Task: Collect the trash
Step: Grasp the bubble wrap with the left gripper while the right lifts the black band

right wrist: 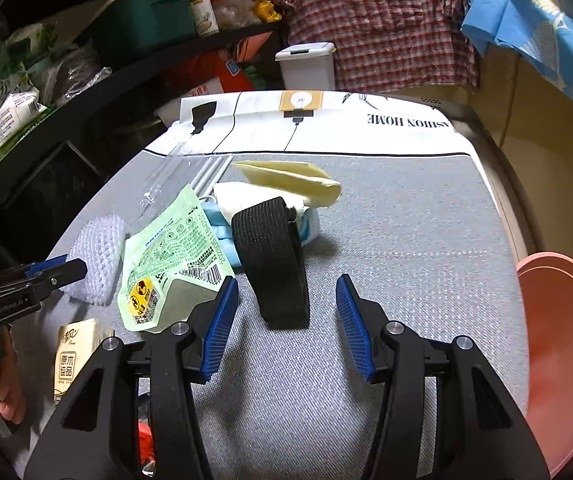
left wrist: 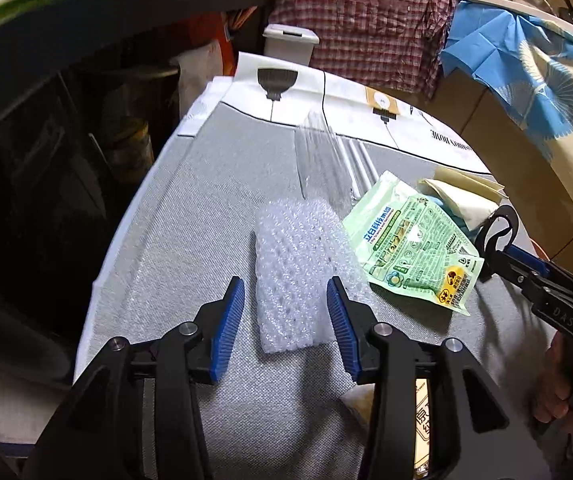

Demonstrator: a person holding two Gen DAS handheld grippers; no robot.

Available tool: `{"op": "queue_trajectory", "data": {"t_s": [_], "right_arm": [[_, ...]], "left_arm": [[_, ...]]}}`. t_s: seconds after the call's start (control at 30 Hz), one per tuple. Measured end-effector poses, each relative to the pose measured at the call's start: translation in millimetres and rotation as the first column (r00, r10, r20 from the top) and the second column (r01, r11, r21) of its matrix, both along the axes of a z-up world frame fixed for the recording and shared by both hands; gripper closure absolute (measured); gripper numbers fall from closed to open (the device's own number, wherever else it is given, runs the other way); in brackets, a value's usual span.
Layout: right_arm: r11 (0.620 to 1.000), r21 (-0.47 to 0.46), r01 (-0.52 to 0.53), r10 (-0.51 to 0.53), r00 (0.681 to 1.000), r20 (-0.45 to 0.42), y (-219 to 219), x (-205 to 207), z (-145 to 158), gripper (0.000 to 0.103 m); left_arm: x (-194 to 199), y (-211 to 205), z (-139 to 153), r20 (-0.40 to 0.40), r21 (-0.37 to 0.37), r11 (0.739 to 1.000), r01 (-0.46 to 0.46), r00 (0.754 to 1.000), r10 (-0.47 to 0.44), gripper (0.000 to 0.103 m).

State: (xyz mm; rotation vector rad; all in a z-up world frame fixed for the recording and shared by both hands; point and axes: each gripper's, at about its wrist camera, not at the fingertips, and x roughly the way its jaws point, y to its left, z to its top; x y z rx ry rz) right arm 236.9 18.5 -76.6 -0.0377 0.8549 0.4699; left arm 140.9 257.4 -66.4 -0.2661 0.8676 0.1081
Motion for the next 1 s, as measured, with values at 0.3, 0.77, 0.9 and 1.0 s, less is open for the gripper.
{"op": "queue_trajectory", "data": {"t_s": [0.3,0.77,0.9,1.0], "right_arm": [[0.999,-0.028,0.022,-0.022,1.000,-0.004,1,4,-3,0.059],[0.999,-0.034,0.001,0.000,0.999,0.034,0,-7,12,0.079],[1.000,-0.024,-0.007,0.008,0.999,0.050,-1,-15,21,0.079],[1.000,-0.018,-0.011,0.012,0.998,0.064,-2,-21,29,0.079]], "left_arm": [[1,-7,2,-0.002,0.031,0.999,0.025,1.000,-0.025,0.079],[-6,-14,25,0.057,0.073,0.996,0.045,0.997,-0.049,0.090],[-10,-16,32,0.074,0.078,0.996,0.044,0.996,-0.050,0.090],[-14,-20,39,0.089,0.085,0.995,0.045,0.995,-0.053,0.090]]}}
